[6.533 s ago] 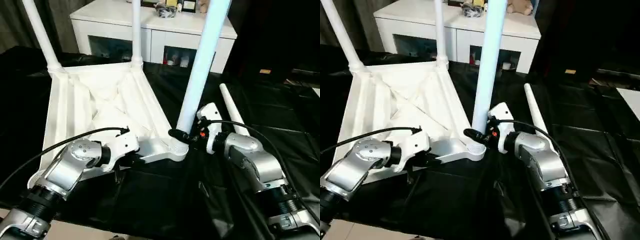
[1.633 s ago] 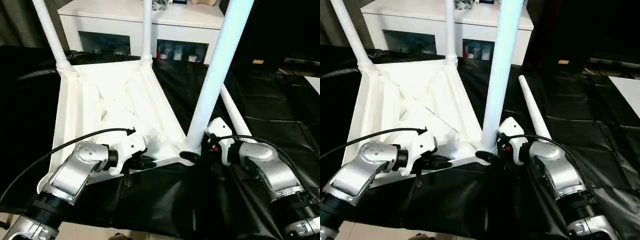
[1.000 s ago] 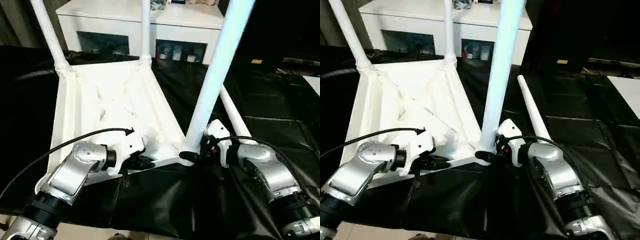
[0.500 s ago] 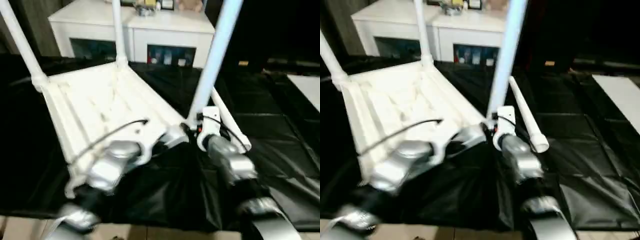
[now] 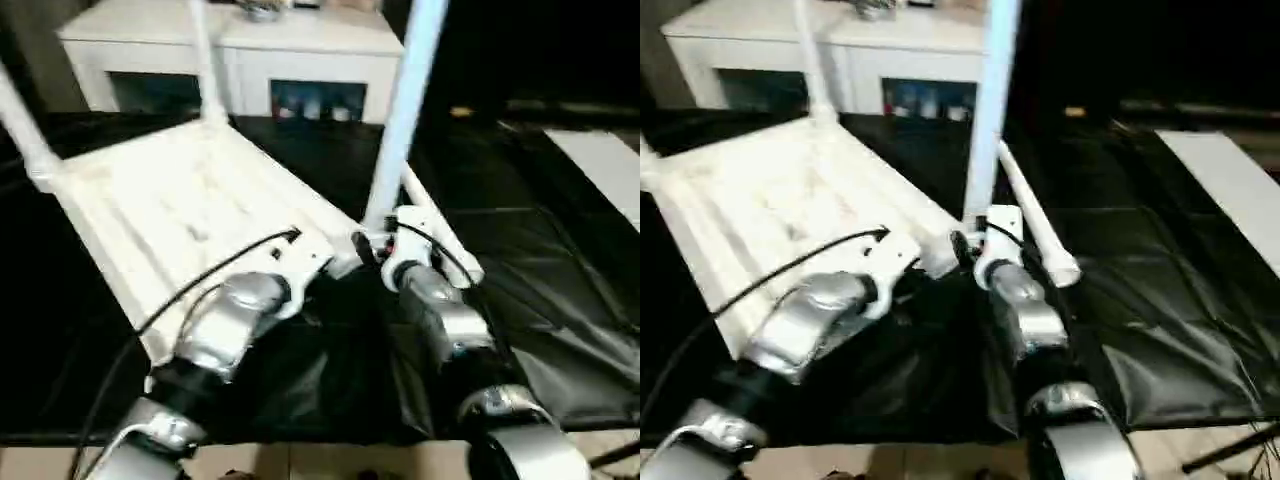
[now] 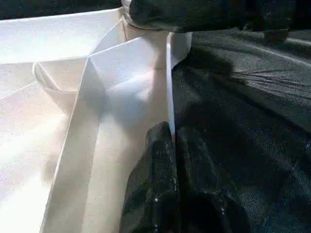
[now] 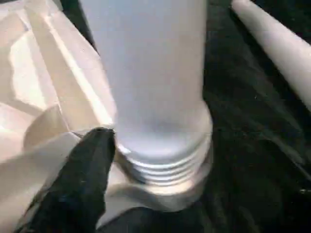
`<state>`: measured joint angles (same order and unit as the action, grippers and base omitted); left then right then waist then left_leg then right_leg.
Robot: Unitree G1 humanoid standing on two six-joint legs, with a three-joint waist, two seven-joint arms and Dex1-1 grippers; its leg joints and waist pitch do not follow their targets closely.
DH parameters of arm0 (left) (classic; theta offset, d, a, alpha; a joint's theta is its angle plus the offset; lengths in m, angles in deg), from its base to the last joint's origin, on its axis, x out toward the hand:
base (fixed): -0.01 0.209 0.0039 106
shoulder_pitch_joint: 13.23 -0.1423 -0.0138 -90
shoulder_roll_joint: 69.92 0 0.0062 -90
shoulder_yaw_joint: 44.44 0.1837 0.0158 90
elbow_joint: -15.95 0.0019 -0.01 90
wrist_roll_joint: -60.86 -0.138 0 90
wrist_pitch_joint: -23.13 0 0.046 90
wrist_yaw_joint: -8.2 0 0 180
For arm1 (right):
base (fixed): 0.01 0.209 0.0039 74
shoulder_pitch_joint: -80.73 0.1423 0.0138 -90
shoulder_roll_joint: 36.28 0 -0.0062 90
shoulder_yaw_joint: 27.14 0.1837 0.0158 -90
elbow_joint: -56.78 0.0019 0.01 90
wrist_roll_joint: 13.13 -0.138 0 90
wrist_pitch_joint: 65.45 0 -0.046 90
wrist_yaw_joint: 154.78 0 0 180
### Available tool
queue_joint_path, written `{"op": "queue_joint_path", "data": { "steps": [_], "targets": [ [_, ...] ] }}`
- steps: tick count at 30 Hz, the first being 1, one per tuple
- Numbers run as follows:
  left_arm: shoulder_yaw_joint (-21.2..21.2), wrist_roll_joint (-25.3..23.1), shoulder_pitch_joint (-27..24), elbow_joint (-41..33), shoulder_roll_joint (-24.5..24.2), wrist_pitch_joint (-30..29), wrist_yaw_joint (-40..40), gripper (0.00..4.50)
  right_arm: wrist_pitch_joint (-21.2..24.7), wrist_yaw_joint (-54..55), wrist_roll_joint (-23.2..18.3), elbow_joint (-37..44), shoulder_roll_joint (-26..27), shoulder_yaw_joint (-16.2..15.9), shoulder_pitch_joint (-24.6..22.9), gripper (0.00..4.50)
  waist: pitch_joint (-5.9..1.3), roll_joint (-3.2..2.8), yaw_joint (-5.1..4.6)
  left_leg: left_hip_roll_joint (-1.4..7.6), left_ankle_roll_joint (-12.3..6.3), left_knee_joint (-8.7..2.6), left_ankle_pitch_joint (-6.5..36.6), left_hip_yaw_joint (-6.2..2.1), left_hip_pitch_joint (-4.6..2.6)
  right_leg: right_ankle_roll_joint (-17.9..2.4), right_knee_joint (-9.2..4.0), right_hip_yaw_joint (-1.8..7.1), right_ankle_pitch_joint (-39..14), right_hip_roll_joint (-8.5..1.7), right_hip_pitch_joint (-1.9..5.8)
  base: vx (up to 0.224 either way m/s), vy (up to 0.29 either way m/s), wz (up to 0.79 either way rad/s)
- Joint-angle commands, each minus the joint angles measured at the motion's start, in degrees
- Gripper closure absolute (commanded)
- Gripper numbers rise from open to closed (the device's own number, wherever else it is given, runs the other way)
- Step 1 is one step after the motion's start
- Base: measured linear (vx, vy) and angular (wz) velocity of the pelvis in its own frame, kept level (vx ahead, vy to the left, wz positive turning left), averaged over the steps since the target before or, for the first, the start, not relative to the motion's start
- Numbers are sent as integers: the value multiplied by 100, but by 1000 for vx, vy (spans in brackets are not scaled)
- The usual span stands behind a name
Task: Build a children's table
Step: Rotate leg to tighten
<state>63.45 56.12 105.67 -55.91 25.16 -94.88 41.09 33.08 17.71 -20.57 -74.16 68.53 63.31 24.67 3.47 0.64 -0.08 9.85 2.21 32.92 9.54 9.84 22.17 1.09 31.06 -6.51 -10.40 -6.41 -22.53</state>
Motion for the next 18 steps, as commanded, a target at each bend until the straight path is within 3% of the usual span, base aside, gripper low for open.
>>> {"op": "queue_joint_path", "data": {
  "steps": [1,2,3,6,7,9,10,11,13,14,16,18],
  "targets": [
    [24,20,-139,-236,-192,174,299,450,146,-339,97,450,-251,-160,-118,32,-350,-5,32,310,291,-489,2994,-189,-138,-710,-409,276,-2613,-338,140,0,0,0],
    [34,125,-292,-452,-480,132,694,450,395,-910,150,940,-659,-373,-370,24,-361,0,80,323,234,-501,2720,-171,-106,-765,-353,297,-2318,-327,175,0,0,0],
    [35,145,-320,-492,-533,121,766,450,441,-1016,158,1029,-734,-411,-416,13,-360,6,103,331,170,-498,2595,-137,-112,-835,-314,322,-2106,-305,157,0,0,0],
    [107,280,-460,-644,-836,314,1267,450,588,-1699,107,1422,-1097,-585,-623,6,-352,12,130,317,103,-466,2526,-97,-135,-904,-317,366,-2161,-295,124,0,0,0],
    [127,357,-530,-714,-1002,429,1519,450,612,-2113,40,1617,-1293,-674,-731,6,-346,-1,161,320,86,-453,2509,-71,-165,-944,-307,396,-2158,-285,79,0,0,0],
    [181,637,-697,-956,-1350,576,2158,450,708,-2917,-245,2009,-1626,-781,-939,6,-368,4,218,331,47,-449,2375,-68,-164,-983,-269,405,-2046,-281,126,0,0,0],
    [216,816,-784,-1123,-1537,647,2557,450,582,-3315,-296,2123,-1817,-885,-1024,6,-386,-24,256,350,0,-446,2158,-54,-155,-1042,-214,422,-1732,-270,135,61,-24,5],
    [216,816,-784,-1123,-1537,647,2557,450,582,-3315,-296,2123,-1817,-885,-1024,6,-392,-14,269,349,-44,-426,2037,-24,-173,-1156,-184,431,-1431,-241,109,61,-24,5],
    [240,927,-821,-1258,-1695,581,2831,450,435,-3620,-310,2129,-1964,-951,-1060,6,-378,-7,297,338,-55,-396,2022,28,-231,-1307,-168,463,-1331,-221,46,60,-25,14],
    [248,946,-802,-1303,-1831,529,3028,450,376,-4001,-368,2170,-2137,-1039,-1089,6,-402,14,310,345,-60,-376,1946,41,-230,-1365,-128,474,-1290,-230,76,56,-23,16],
    [240,928,-773,-1256,-1860,542,3057,450,392,-4141,-372,2201,-2195,-1073,-1095,6,-421,-2,340,347,-160,-374,1458,52,-172,-1417,-51,475,-864,-204,138,25,-7,4],
    [221,885,-691,-1099,-1892,656,3063,450,441,-4351,-324,2206,-2269,-1122,-1081,6,-425,25,352,343,-225,-358,1231,55,-161,-1482,0,475,-599,-190,151,0,0,0]
  ]
}}
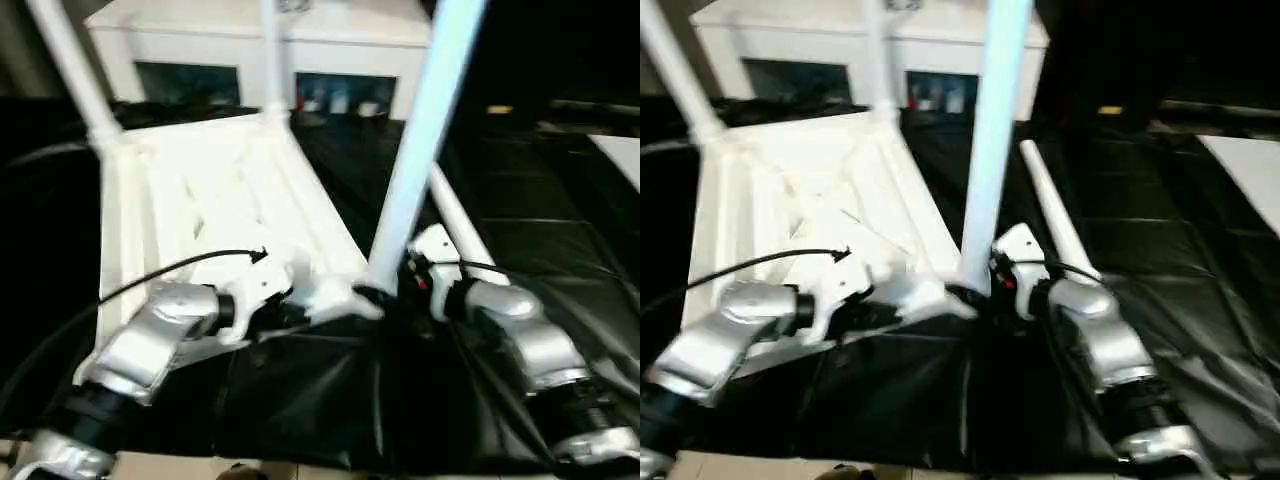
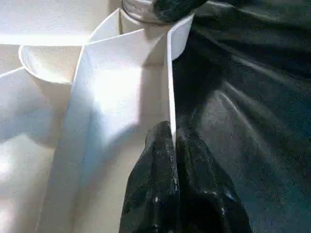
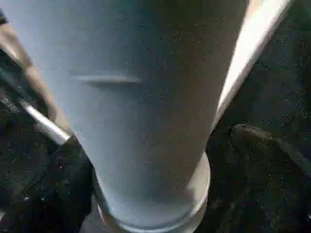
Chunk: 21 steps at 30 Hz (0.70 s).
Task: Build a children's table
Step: Rotate leg to tighten
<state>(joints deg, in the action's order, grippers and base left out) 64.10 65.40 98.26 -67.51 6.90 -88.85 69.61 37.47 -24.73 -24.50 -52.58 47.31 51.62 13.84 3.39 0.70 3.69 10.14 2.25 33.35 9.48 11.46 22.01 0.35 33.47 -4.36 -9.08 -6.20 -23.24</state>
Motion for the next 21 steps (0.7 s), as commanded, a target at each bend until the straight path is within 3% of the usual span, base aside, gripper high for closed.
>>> {"op": "queue_joint_path", "data": {
  "steps": [1,3,7,9,13,21],
  "targets": [
    [155,-43,50,61,-66,53,211,450,2,-107,69,48,-147,47,2,6,-421,26,-14,310,-260,-391,1173,-100,-151,-1435,-229,270,-679,-217,228,0,0,0],
    [158,-14,69,82,-90,80,221,450,4,-192,81,39,-188,15,13,6,-410,23,-17,302,-268,-394,1229,-98,-146,-1441,-245,287,-805,-215,227,0,0,0],
    [147,55,79,54,-98,64,258,450,-14,-370,34,-41,-219,-13,26,22,-369,27,-24,310,-66,-425,1823,-119,-171,-1220,-334,306,-1711,-233,190,0,0,0],
    [133,57,70,36,-106,56,288,450,-38,-392,12,-87,-216,8,41,56,-369,40,-30,307,16,-431,1956,-132,-170,-1119,-357,310,-1945,-238,183,0,0,0],
    [116,57,53,16,-124,56,311,450,4,-417,-35,-87,-183,66,30,80,-377,39,-35,305,39,-434,1930,-143,-155,-1061,-357,307,-1950,-237,188,0,0,0],
    [135,74,43,39,-137,63,320,450,32,-421,-51,-134,-105,102,-40,149,-384,45,-37,299,-26,-403,1805,-138,-141,-1135,-324,314,-1806,-232,187,0,0,0]
  ]
}}
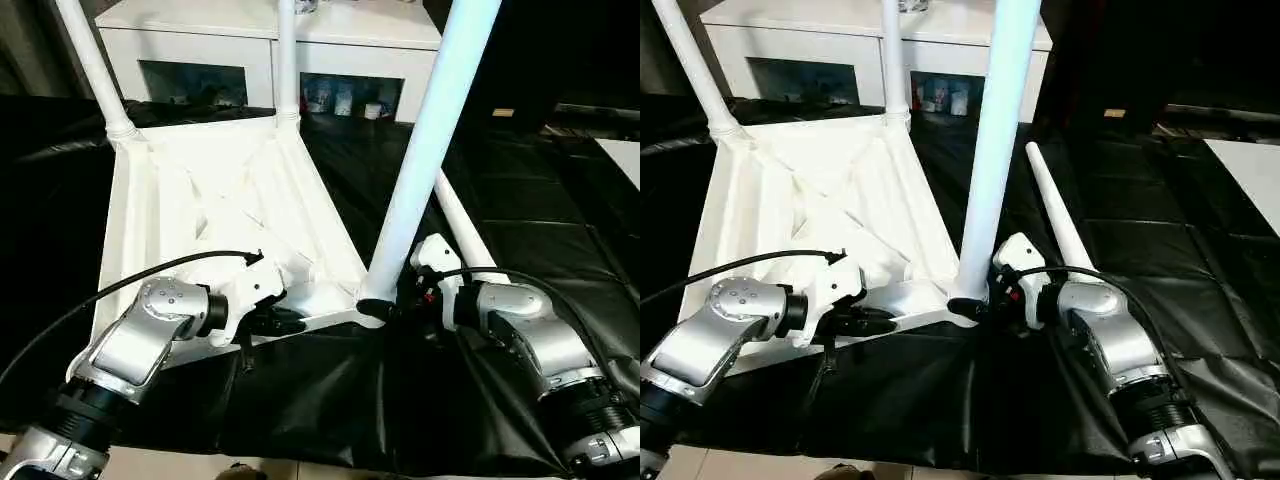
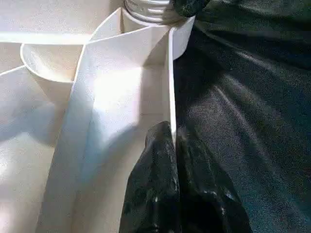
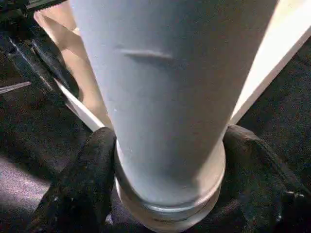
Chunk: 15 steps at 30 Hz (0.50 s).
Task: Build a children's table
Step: Rotate leg to tighten
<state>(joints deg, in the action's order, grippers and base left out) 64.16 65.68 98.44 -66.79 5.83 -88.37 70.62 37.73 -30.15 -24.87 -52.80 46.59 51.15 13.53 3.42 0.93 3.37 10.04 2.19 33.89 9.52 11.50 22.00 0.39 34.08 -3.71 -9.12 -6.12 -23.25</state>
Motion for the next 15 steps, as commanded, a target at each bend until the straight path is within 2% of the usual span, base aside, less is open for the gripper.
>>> {"op": "queue_joint_path", "data": {
  "steps": [1,3,4,5,6,7,8,9,11,12,13,14,15],
  "targets": [
    [135,40,19,-30,-18,15,208,450,3,178,6,-146,-4,154,-24,155,-384,23,-7,309,-13,-459,1825,-142,-138,-1133,-389,249,-1833,-239,186,0,0,0],
    [118,8,22,7,84,3,48,450,14,656,177,-372,136,204,28,173,-381,23,-14,306,13,-460,1850,-143,-139,-1125,-394,249,-1898,-238,175,0,0,0],
    [99,-35,37,48,183,-18,-124,450,21,1050,291,-549,257,257,85,175,-372,0,-23,303,71,-470,1948,-153,-147,-1096,-406,245,-2032,-236,162,0,0,0],
    [53,-170,112,199,478,-155,-640,450,123,1991,439,-920,592,465,242,176,-360,16,-63,300,156,-485,2096,-165,-138,-1050,-425,239,-2195,-230,158,0,0,0],
    [51,-176,116,206,493,-162,-665,450,129,2035,445,-937,608,475,250,176,-357,8,-88,303,230,-487,2176,-174,-141,-1046,-420,239,-2278,-234,144,0,0,0],
    [36,-226,145,263,597,-216,-849,450,167,2334,471,-1047,724,555,301,178,-351,19,-133,286,336,-490,2452,-202,-164,-949,-464,210,-2634,-235,131,-52,8,-4],
    [0,-267,186,333,728,-322,-1073,450,199,2614,493,-1142,833,619,351,179,-352,17,-150,287,380,-485,2571,-214,-176,-900,-470,201,-2762,-238,127,-52,8,-4],
    [-50,-354,282,476,1018,-535,-1520,450,265,3232,533,-1348,1090,746,476,180,-347,34,-199,276,387,-484,2712,-228,-154,-791,-507,194,-2975,-248,132,-50,14,-7],
    [-119,-460,402,651,1361,-780,-2063,450,319,3905,530,-1583,1407,900,633,180,-331,30,-229,252,434,-453,2978,-263,-225,-552,-609,146,-3583,-256,66,0,0,0],
    [-119,-460,402,651,1361,-780,-2063,450,319,3905,530,-1583,1407,900,633,180,-334,34,-242,253,429,-446,3018,-263,-230,-519,-621,141,-3635,-256,63,0,0,0],
    [-119,-549,500,779,1528,-876,-2326,450,322,4311,478,-1729,1619,1021,745,180,-329,24,-245,243,414,-443,3098,-281,-235,-409,-666,109,-3745,-253,62,0,0,0],
    [-127,-761,732,1123,1868,-938,-2867,450,252,5088,445,-2085,2030,1188,1000,180,-320,11,-289,238,422,-449,3194,-289,-239,-369,-686,82,-3780,-244,40,0,0,0],
    [-127,-761,732,1123,1868,-938,-2867,450,252,5088,445,-2085,2030,1188,1000,180,-316,8,-316,232,448,-446,3264,-304,-255,-331,-704,49,-3809,-227,34,0,0,0]
  ]
}}
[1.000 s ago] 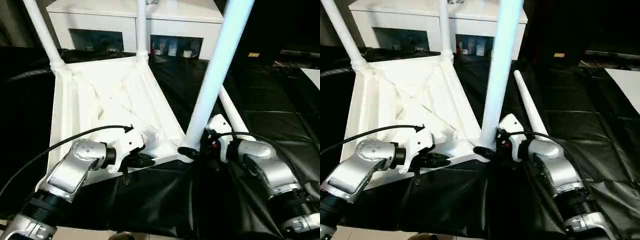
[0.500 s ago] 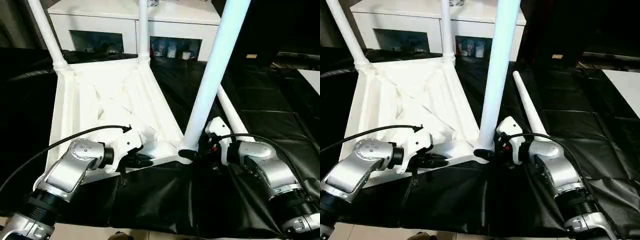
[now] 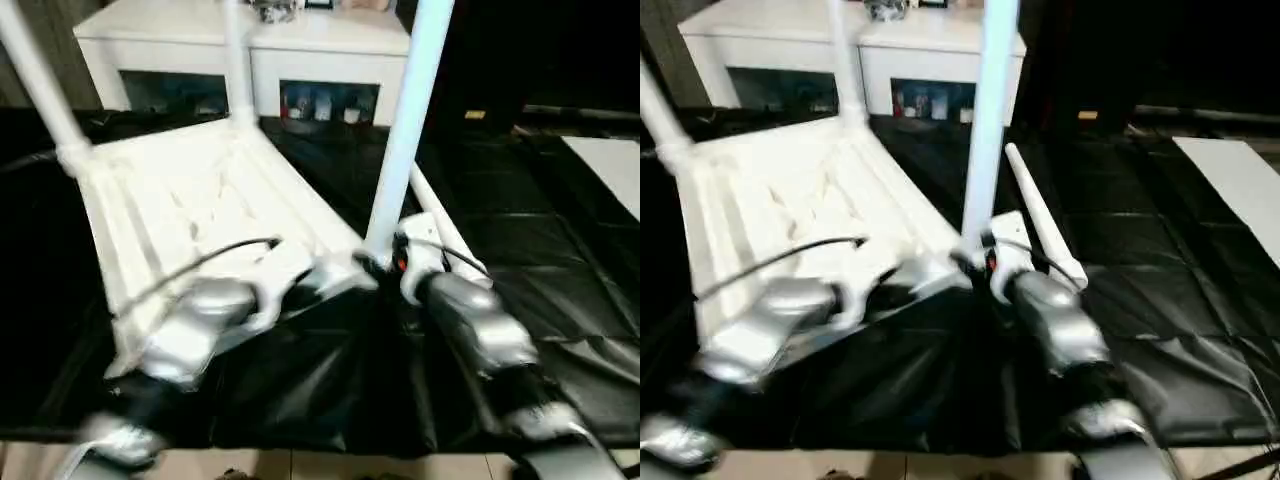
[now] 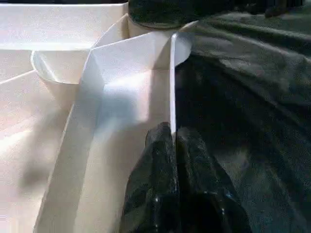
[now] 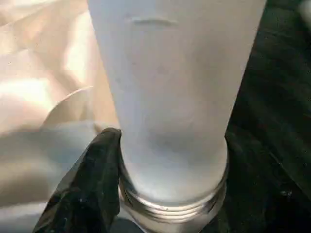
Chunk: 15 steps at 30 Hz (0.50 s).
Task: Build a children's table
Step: Rotate leg to tighten
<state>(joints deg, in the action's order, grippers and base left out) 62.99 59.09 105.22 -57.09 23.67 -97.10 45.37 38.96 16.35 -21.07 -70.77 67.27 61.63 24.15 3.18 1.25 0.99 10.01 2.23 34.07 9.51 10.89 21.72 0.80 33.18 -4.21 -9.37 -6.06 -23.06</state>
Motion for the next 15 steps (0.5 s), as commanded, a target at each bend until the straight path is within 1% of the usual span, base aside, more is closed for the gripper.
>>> {"op": "queue_joint_path", "data": {
  "steps": [1,2,3,4,5,6,7,8,9,10,11,12,13,14,15],
  "targets": [
    [2,-208,218,408,285,-26,-601,450,16,798,118,-577,226,129,127,180,-300,-25,-88,242,463,-458,3454,-253,-299,-328,-665,37,-3761,-212,7,-57,20,0],
    [9,-218,227,419,290,-25,-608,450,1,803,117,-599,246,125,140,180,-287,-75,-96,241,469,-447,3686,-270,-349,-317,-721,-23,-3687,-206,-13,-57,20,0],
    [43,-260,266,468,313,-22,-640,450,-65,824,115,-695,331,108,200,180,-272,-96,-111,256,460,-478,3841,-276,-366,-319,-736,-56,-3585,-182,-2,0,0,0],
    [74,-309,300,519,320,-6,-671,450,-161,737,140,-775,413,33,274,180,-278,-111,-155,293,483,-554,4068,-326,-306,-354,-673,-99,-3221,-173,99,0,0,0],
    [106,-359,325,553,313,-10,-695,450,-279,624,149,-818,488,-6,335,180,-256,-134,-164,344,544,-672,4309,-355,-229,-410,-557,-85,-2982,-170,176,0,0,0],
    [130,-383,327,555,288,-9,-687,450,-371,478,112,-774,513,-15,340,180,-273,-117,-160,323,581,-658,4382,-331,-263,-468,-570,-54,-2971,-204,140,0,0,0],
    [142,-396,316,540,247,-14,-670,450,-508,276,83,-659,514,-42,322,180,-276,-105,-161,295,579,-624,4344,-322,-288,-477,-605,-45,-3075,-232,108,0,0,0],
    [121,-384,284,498,194,-23,-612,450,-648,181,123,-547,469,-45,302,124,-274,-80,-159,254,531,-556,4172,-315,-296,-445,-678,-42,-3374,-290,84,0,0,0],
    [124,-385,271,472,168,-22,-578,450,-661,159,126,-526,445,-32,298,110,-274,-59,-154,248,498,-539,4059,-314,-281,-415,-701,-40,-3506,-319,90,0,0,0],
    [137,-401,236,413,93,-14,-512,450,-715,119,161,-446,361,-35,269,104,-272,-61,-159,242,456,-529,3896,-330,-237,-357,-719,-52,-3681,-343,117,0,0,0],
    [182,-427,185,337,-38,130,-359,450,-771,90,196,-339,224,-15,228,104,-267,-65,-182,254,462,-559,3815,-363,-172,-308,-708,-71,-3706,-338,173,0,0,0],
    [182,-427,185,337,-38,130,-359,450,-771,90,196,-339,224,-15,228,89,-274,-66,-197,258,474,-575,3787,-378,-136,-289,-686,-74,-3656,-333,203,0,0,0],
    [184,-410,153,283,-102,127,-276,450,-771,25,190,-264,141,-18,197,77,-291,-83,-231,268,491,-595,3808,-395,-116,-345,-652,-64,-3496,-330,205,0,0,0],
    [216,-386,95,182,-246,218,-75,450,-725,-144,245,-13,-84,-92,88,66,-295,-84,-233,274,487,-591,3809,-396,-127,-405,-651,-54,-3358,-331,189,0,0,0],
    [245,-368,53,115,-360,283,72,450,-732,-293,343,179,-292,-178,-3,66,-292,-62,-224,274,450,-583,3728,-375,-128,-456,-649,-26,-3266,-336,166,0,0,0]
  ]
}}
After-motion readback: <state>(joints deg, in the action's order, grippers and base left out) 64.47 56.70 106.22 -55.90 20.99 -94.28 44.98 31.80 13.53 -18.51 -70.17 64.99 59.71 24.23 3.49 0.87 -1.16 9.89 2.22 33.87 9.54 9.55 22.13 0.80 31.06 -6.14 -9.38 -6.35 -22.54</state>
